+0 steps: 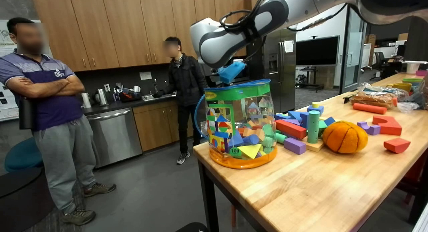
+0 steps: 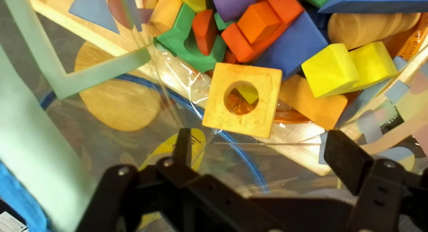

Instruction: Remove one yellow block from the clear bag and put it on the counter.

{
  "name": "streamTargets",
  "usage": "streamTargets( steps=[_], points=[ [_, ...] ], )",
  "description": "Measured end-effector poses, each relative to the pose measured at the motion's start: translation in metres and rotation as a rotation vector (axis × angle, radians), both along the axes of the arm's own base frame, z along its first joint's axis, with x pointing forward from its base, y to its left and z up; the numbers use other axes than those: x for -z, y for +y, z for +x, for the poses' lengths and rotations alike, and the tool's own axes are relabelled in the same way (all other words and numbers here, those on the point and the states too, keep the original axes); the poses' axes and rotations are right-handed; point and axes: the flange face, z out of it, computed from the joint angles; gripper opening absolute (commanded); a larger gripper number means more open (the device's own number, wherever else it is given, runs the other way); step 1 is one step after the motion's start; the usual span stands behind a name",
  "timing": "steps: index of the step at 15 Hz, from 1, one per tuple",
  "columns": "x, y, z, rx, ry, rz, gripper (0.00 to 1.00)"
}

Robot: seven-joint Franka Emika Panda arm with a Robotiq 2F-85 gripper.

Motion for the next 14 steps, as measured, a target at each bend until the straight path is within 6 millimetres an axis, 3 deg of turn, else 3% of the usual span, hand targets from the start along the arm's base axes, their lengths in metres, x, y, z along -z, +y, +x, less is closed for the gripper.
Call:
streamTargets(
  steps=[4,14],
  points=[
    [0.013,0.005,0.005,-0.001,0.001,0.041,1.00],
    [0.090,-0.002,0.025,0.034,0.068,0.073,1.00]
  ],
)
